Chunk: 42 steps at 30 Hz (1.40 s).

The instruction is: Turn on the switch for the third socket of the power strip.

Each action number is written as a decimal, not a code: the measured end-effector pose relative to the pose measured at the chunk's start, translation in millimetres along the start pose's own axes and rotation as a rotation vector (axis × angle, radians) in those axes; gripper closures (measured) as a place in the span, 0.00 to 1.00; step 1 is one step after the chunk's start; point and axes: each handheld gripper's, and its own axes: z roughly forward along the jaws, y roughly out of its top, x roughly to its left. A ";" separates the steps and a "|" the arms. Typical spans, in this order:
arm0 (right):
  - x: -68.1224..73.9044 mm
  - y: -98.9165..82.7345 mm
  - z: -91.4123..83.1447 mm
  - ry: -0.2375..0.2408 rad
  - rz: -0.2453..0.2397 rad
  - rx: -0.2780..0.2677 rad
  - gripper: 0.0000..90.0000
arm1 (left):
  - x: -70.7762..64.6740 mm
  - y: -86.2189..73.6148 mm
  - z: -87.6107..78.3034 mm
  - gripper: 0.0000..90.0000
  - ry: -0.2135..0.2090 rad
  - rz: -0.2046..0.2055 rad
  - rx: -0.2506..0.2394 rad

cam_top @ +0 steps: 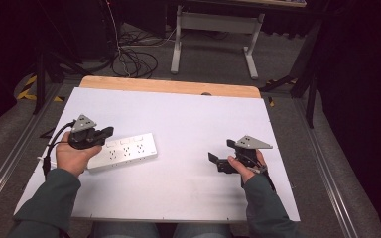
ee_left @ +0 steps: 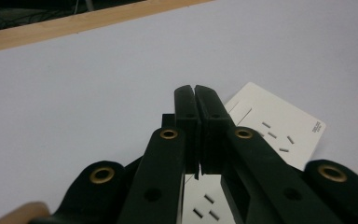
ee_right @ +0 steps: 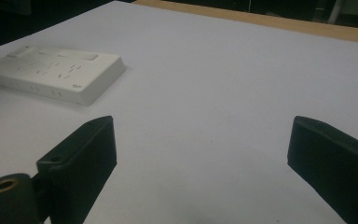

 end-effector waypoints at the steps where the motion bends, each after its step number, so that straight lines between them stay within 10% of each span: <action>1: 0.5 1.2 1.6 0.005 0.001 -0.004 0.10 | 2.0 -1.4 -3.2 0.98 0.006 -0.011 -0.007; 9: 4.9 6.6 11.2 0.029 -0.020 -0.003 0.09 | 14.3 -7.5 -20.8 0.99 0.032 -0.077 -0.061; 42: 3.7 6.1 8.1 0.019 -0.026 0.004 0.09 | 13.9 -11.5 -60.3 0.86 0.004 -0.123 -0.235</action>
